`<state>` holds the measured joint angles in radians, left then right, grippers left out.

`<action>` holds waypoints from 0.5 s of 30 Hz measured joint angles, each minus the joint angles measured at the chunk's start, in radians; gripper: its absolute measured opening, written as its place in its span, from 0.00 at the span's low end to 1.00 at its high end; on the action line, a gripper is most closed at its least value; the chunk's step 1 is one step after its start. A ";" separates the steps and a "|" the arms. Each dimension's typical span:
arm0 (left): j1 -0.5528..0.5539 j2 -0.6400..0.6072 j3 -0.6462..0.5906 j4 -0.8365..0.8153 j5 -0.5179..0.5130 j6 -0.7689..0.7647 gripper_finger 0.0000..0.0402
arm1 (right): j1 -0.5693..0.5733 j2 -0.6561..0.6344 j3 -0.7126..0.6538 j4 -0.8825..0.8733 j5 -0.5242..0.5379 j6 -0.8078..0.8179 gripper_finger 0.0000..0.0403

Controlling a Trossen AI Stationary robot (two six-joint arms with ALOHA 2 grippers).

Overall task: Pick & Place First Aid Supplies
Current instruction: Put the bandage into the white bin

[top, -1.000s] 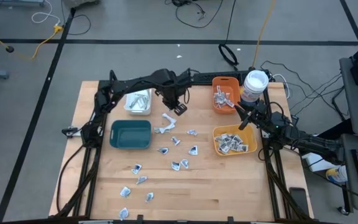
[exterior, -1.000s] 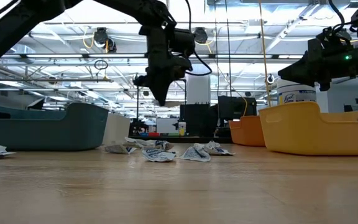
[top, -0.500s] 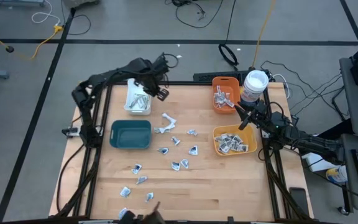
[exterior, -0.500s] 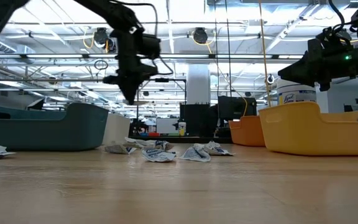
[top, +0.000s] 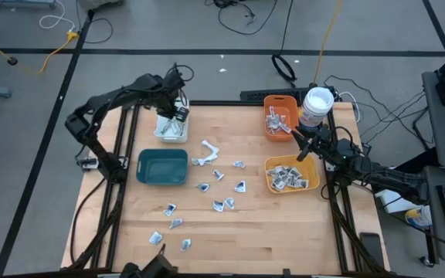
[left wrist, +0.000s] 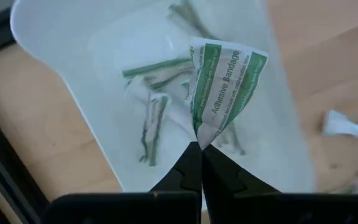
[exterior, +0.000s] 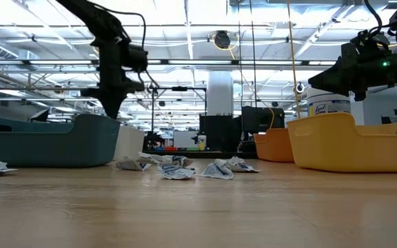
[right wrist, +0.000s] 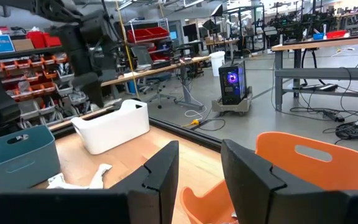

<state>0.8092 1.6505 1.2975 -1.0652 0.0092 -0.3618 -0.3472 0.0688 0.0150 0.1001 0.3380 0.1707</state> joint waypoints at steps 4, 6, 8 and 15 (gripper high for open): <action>-0.003 0.003 -0.089 0.098 -0.004 -0.038 0.00 | 0.000 0.000 0.000 0.000 0.000 0.000 0.29; -0.008 0.003 -0.130 0.168 -0.011 -0.059 0.00 | 0.000 0.000 0.000 0.000 0.000 0.000 0.29; -0.013 0.003 -0.168 0.228 -0.011 -0.077 0.00 | 0.000 0.000 0.000 0.000 0.000 0.000 0.29; -0.015 0.009 -0.225 0.307 -0.011 -0.122 0.01 | 0.000 0.000 0.000 0.000 0.000 0.000 0.29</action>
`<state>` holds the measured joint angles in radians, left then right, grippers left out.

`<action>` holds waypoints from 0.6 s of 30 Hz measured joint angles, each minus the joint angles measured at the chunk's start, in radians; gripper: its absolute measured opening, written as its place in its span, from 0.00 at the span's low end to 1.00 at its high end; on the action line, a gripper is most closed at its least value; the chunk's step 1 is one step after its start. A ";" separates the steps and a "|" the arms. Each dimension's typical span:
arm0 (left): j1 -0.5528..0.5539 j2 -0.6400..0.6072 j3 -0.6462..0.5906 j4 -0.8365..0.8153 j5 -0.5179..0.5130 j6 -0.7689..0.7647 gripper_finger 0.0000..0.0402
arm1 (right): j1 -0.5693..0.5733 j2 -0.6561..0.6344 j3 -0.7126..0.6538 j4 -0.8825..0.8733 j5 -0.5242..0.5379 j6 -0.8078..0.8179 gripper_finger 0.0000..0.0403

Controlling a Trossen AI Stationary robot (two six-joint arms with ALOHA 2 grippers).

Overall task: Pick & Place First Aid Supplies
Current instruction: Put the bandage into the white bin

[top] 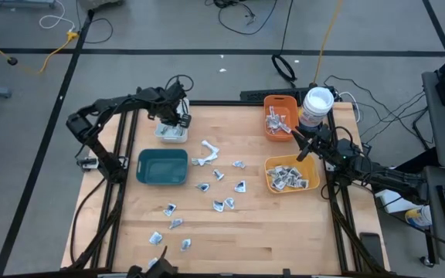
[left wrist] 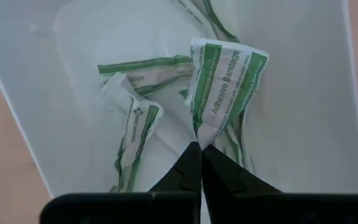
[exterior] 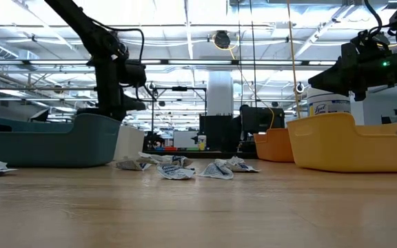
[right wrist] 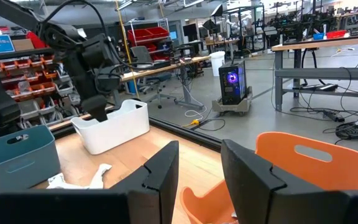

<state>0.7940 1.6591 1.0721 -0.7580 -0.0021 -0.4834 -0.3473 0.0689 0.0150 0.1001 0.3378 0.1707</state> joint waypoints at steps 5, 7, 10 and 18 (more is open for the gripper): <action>-0.001 -0.001 0.000 0.001 0.029 -0.025 0.12 | 0.000 0.000 0.000 0.000 0.000 0.000 0.29; -0.001 -0.001 0.000 0.001 0.050 -0.025 0.20 | 0.000 0.000 0.000 0.000 0.000 0.000 0.29; -0.001 -0.002 0.000 0.001 0.054 -0.024 0.34 | 0.000 0.000 0.000 0.000 0.000 0.000 0.29; -0.006 -0.024 0.100 -0.093 0.045 0.154 0.64 | 0.000 0.000 0.000 0.000 0.000 0.000 0.29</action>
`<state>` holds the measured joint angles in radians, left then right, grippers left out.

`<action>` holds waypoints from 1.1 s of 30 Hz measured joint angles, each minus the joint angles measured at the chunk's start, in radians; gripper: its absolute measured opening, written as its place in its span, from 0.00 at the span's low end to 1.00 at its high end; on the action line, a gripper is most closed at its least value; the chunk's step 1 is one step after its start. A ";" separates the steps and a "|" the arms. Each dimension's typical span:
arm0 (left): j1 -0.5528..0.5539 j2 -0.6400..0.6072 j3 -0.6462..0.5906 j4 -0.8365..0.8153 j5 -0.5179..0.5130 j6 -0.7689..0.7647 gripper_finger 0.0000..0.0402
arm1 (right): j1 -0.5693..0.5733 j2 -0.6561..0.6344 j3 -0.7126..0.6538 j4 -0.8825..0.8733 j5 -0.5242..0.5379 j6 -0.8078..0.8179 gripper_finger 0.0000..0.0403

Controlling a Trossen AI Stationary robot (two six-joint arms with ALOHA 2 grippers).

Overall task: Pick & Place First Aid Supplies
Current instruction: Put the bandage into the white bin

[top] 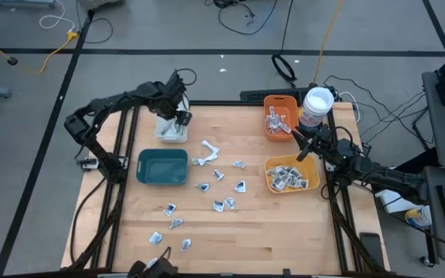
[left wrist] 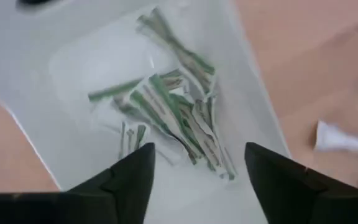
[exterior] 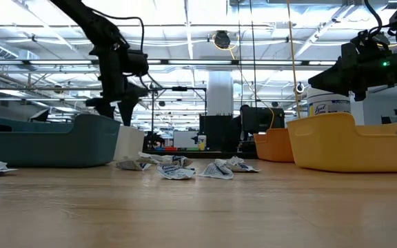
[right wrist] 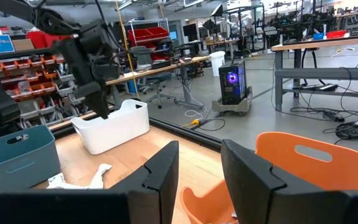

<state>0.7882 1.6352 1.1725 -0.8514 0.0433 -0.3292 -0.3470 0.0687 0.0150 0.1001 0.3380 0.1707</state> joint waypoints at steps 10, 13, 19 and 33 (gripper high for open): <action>-0.066 0.000 0.113 -0.201 0.000 0.724 0.68 | 0.000 0.000 0.000 0.000 0.000 0.000 0.29; -0.089 0.000 0.137 -0.239 -0.001 0.973 0.66 | 0.000 0.000 0.000 0.000 0.000 0.000 0.29; -0.121 0.017 0.192 -0.246 0.006 1.314 0.58 | 0.000 0.000 0.000 0.000 0.000 0.000 0.29; -0.247 0.307 0.520 -0.342 0.089 1.303 0.50 | 0.000 0.000 0.000 0.000 0.000 0.000 0.29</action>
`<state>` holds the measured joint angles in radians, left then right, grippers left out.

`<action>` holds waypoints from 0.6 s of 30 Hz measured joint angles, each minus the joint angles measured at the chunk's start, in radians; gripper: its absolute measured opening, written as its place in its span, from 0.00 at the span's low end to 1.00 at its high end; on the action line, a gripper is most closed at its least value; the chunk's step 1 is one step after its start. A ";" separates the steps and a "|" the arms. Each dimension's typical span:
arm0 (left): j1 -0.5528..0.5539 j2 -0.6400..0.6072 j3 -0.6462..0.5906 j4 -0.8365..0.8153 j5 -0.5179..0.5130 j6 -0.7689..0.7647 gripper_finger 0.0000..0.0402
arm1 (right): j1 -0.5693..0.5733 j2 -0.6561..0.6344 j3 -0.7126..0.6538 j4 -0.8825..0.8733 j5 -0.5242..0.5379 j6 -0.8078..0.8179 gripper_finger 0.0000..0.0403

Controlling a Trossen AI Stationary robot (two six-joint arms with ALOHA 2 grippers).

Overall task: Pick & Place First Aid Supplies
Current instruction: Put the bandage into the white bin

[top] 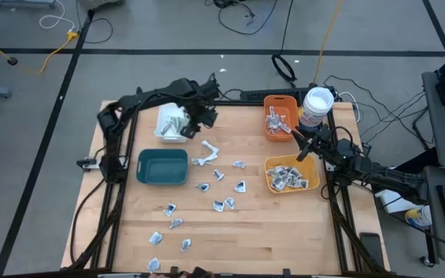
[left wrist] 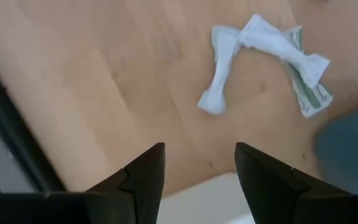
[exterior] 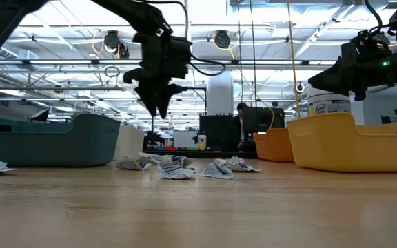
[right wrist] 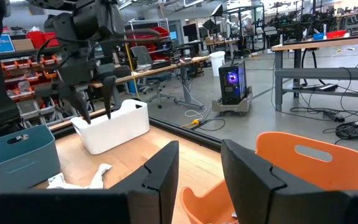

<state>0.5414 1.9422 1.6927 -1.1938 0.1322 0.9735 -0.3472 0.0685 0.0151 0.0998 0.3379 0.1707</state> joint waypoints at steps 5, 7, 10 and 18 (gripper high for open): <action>-0.037 0.089 0.110 -0.075 0.001 -0.009 0.55 | 0.000 0.000 0.000 0.000 0.000 0.000 0.29; -0.044 0.108 0.129 -0.092 0.003 -0.016 0.57 | 0.000 0.000 0.000 0.000 0.000 0.000 0.29; -0.060 0.123 0.124 -0.092 0.001 -0.018 0.60 | 0.000 0.000 0.000 0.000 0.000 0.000 0.29; -0.114 0.174 0.076 -0.022 0.000 -0.067 0.62 | 0.000 0.000 0.000 0.000 0.000 0.000 0.29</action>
<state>0.4275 2.1158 1.7683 -1.2157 0.1323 0.9062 -0.3470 0.0687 0.0150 0.1001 0.3378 0.1707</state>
